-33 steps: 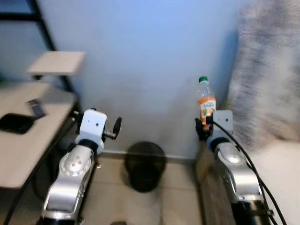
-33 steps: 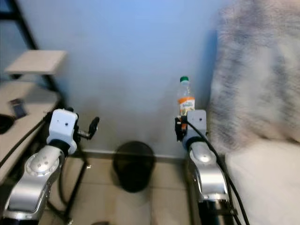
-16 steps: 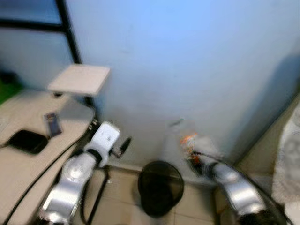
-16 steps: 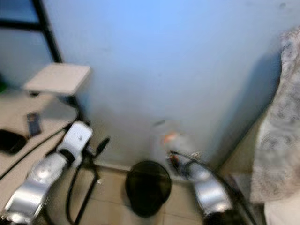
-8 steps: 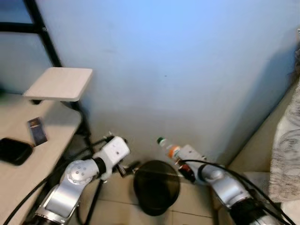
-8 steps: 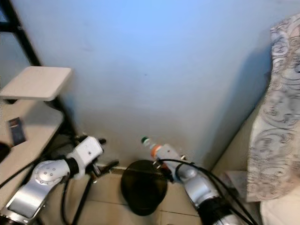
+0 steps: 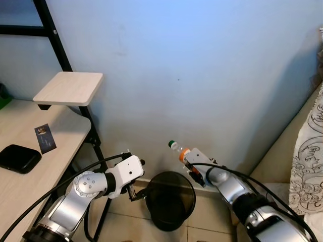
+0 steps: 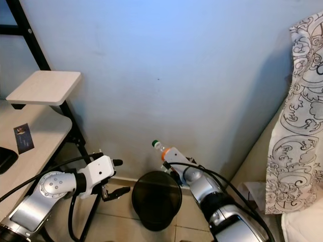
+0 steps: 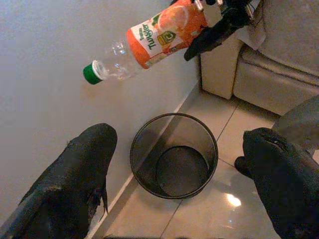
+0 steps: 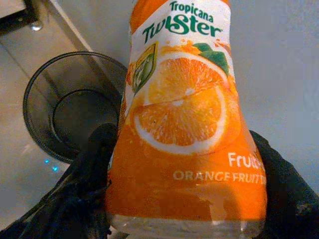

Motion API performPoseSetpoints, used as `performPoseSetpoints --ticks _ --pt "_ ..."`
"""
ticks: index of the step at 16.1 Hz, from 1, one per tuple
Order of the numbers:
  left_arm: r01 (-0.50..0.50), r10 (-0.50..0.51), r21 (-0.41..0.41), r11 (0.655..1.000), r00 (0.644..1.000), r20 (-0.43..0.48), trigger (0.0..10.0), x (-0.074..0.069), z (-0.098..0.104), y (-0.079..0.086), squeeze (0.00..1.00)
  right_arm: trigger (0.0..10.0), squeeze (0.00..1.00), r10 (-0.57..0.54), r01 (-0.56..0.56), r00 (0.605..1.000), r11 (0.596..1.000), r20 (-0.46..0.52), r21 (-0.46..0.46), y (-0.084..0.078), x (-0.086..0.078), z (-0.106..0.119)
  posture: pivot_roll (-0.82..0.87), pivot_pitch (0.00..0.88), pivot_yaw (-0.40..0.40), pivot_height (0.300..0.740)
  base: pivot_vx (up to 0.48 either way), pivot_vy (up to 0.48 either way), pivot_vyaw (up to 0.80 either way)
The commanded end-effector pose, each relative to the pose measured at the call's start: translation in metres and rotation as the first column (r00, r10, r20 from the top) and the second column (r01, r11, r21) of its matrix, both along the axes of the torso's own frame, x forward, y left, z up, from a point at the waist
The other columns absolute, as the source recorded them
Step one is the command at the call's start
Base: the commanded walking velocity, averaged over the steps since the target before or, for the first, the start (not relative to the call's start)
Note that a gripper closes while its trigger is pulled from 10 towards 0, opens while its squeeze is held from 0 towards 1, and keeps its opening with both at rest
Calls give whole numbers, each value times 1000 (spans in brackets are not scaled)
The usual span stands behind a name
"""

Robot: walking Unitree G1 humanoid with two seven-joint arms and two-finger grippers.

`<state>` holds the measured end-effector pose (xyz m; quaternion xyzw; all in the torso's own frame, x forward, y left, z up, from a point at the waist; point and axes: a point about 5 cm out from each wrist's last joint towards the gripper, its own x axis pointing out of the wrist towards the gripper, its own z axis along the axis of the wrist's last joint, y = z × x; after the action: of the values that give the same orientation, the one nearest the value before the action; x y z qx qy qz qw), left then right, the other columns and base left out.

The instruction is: Clean up the room

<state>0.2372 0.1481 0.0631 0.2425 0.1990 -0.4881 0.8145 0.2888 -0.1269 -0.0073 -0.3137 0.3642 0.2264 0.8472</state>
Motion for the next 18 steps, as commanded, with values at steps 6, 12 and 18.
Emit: performPoseSetpoints --ticks 6,12,18 --pt "12 -12 0 1000 1000 9 10000 4 2 0 0 10000 1000 15 -15 1000 1000 16 16 3 7 2 3 0 13 740 0 0 0" --pt "12 -12 -2 1000 1000 5 10000 5 2 -1 0 10000 1000 5 -3 1000 995 -20 101 10 3 -2 8 0 17 740 0 0 0" --pt "-214 223 -138 967 973 57 10000 5 17 1 0 10000 1000 -363 226 908 846 210 483 -27 8 41 34 0 39 740 0 0 -108"
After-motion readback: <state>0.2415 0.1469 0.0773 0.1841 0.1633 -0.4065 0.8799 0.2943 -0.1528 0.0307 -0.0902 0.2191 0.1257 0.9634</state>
